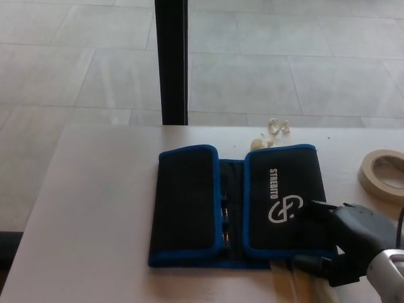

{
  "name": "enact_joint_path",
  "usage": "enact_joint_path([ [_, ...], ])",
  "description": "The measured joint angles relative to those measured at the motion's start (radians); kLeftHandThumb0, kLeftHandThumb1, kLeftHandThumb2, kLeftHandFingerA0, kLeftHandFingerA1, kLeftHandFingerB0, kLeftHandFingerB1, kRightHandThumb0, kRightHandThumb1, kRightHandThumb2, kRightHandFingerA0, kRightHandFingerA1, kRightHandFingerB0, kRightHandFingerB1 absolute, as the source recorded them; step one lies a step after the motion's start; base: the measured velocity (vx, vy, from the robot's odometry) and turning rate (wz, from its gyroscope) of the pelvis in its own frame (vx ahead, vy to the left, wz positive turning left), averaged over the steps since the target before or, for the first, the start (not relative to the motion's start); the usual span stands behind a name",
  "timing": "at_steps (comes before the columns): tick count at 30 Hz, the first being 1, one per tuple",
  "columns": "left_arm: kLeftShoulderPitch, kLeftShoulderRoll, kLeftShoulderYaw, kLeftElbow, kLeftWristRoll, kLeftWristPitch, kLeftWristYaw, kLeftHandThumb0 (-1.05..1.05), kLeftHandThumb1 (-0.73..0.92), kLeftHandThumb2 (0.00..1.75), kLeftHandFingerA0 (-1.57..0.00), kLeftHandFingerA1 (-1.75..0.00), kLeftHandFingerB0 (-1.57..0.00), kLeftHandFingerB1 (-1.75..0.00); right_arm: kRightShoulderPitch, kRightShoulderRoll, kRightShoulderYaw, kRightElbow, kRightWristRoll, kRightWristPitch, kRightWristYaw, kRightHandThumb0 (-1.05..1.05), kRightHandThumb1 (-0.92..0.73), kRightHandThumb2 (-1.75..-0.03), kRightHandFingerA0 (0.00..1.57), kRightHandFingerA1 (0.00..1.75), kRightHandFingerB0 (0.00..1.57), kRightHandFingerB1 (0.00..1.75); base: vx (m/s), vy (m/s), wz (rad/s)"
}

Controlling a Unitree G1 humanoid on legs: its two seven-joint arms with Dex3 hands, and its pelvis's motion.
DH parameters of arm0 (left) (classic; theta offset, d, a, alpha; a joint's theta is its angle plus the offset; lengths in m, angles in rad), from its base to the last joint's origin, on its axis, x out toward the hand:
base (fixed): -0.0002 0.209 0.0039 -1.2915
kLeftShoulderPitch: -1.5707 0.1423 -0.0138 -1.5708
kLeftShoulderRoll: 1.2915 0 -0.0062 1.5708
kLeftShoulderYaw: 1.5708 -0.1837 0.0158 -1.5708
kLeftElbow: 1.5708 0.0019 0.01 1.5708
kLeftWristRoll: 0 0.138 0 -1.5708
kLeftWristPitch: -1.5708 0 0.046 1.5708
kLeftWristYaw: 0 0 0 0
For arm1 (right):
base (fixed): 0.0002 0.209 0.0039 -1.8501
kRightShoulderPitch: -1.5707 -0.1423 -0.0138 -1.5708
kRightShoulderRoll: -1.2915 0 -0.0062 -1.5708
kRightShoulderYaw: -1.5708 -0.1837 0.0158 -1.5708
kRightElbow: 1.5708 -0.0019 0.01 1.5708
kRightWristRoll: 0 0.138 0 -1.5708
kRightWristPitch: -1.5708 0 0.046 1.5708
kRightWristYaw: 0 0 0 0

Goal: The robot uses its right hand to lift an edge of the toolkit kept in middle of the desk and make one fold in it

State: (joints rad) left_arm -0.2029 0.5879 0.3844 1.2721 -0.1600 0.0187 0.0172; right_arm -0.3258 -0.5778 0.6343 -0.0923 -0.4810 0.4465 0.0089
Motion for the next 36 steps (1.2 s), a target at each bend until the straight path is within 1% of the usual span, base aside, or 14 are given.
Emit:
enact_joint_path([
  [2,-0.001,0.000,-0.004,0.000,0.001,0.000,0.000,-0.55,0.60,0.58,-0.73,-0.84,-0.56,-0.59,0.000,-0.018,0.015,-0.020,-0.026,-0.001,0.000,-0.50,-0.76,-0.63,0.53,0.56,0.39,0.42,0.00,0.000,0.00],
  [11,-0.002,0.007,-0.033,0.002,0.009,0.000,0.000,-0.55,0.61,0.58,-0.73,-0.81,-0.52,-0.60,-0.007,-0.172,-0.016,-0.199,-0.122,-0.056,0.032,-0.52,-0.74,-0.62,0.59,0.66,0.38,0.39,0.00,0.000,0.00],
  [12,-0.002,0.008,-0.035,0.002,0.010,0.000,0.000,-0.56,0.61,0.58,-0.73,-0.81,-0.53,-0.59,-0.010,-0.185,-0.032,-0.210,-0.120,-0.061,0.038,-0.54,-0.58,-0.94,0.62,0.74,0.36,0.54,0.00,0.000,0.00],
  [13,-0.002,0.011,-0.041,0.002,0.013,0.000,0.000,-0.56,0.61,0.58,-0.73,-0.84,-0.52,-0.61,-0.024,-0.222,-0.089,-0.236,-0.112,-0.074,0.054,-0.52,-0.73,-0.61,0.63,0.64,0.44,0.40,0.00,0.000,0.00],
  [19,-0.001,0.011,-0.048,0.002,0.020,0.000,0.000,-0.57,0.62,0.58,-0.72,-0.82,-0.50,-0.59,-0.030,-0.295,-0.288,-0.268,-0.059,-0.111,0.096,-0.47,-0.66,-0.60,0.65,0.44,0.49,0.39,0.00,0.000,0.00],
  [20,-0.001,0.011,-0.048,0.002,0.020,0.000,0.000,-0.56,0.62,0.58,-0.71,-0.79,-0.53,-0.58,-0.028,-0.300,-0.320,-0.268,-0.052,-0.115,0.101,-0.52,-0.54,-0.84,0.56,0.56,0.42,0.50,0.00,0.000,0.00],
  [24,-0.001,0.011,-0.049,0.001,0.021,0.000,0.000,-0.56,0.61,0.58,-0.72,-0.77,-0.50,-0.57,-0.004,-0.310,-0.455,-0.252,-0.016,-0.136,0.113,-0.44,-0.63,-0.58,0.66,0.47,0.46,0.40,0.00,0.000,0.00],
  [25,-0.001,0.011,-0.049,0.002,0.021,0.000,0.000,-0.56,0.61,0.57,-0.71,-0.79,-0.47,-0.57,0.003,-0.310,-0.483,-0.245,-0.009,-0.142,0.115,-0.54,-0.51,-0.86,0.62,0.63,0.41,0.52,0.00,0.000,0.00],
  [26,-0.001,0.011,-0.049,0.001,0.021,0.000,0.000,-0.56,0.61,0.57,-0.71,-0.79,-0.47,-0.57,0.010,-0.310,-0.516,-0.234,0.001,-0.149,0.117,-0.54,-0.51,-0.86,0.62,0.63,0.41,0.52,0.00,0.000,0.00],
  [27,-0.001,0.011,-0.049,0.001,0.021,0.000,0.000,-0.55,0.62,0.58,-0.71,-0.80,-0.47,-0.57,0.017,-0.310,-0.549,-0.221,0.012,-0.156,0.119,-0.50,-0.61,-0.59,0.71,0.56,0.49,0.40,0.00,0.000,0.00],
  [28,-0.001,0.011,-0.049,0.001,0.021,0.000,0.000,-0.56,0.62,0.58,-0.70,-0.79,-0.49,-0.56,0.020,-0.310,-0.571,-0.212,0.019,-0.160,0.120,-0.64,-0.54,-0.91,0.64,0.71,0.43,0.54,0.00,0.000,0.00],
  [29,-0.001,0.011,-0.049,0.001,0.021,0.000,0.000,-0.56,0.62,0.58,-0.70,-0.79,-0.49,-0.56,0.026,-0.310,-0.604,-0.196,0.029,-0.168,0.122,-0.64,-0.54,-0.91,0.64,0.71,0.43,0.54,0.00,0.000,0.00],
  [30,-0.001,0.011,-0.049,0.001,0.021,0.000,0.000,-0.56,0.62,0.59,-0.72,-0.84,-0.47,-0.57,0.032,-0.310,-0.639,-0.180,0.040,-0.175,0.125,-0.62,-0.63,-0.60,0.71,0.72,0.50,0.46,0.00,0.000,0.00],
  [36,0.000,0.011,-0.049,0.001,0.021,0.000,0.000,-0.57,0.62,0.59,-0.72,-0.79,-0.48,-0.55,0.066,-0.310,-0.798,-0.065,0.093,-0.212,0.127,-0.68,-0.66,-0.60,0.65,0.82,0.43,0.62,0.00,0.000,0.00],
])
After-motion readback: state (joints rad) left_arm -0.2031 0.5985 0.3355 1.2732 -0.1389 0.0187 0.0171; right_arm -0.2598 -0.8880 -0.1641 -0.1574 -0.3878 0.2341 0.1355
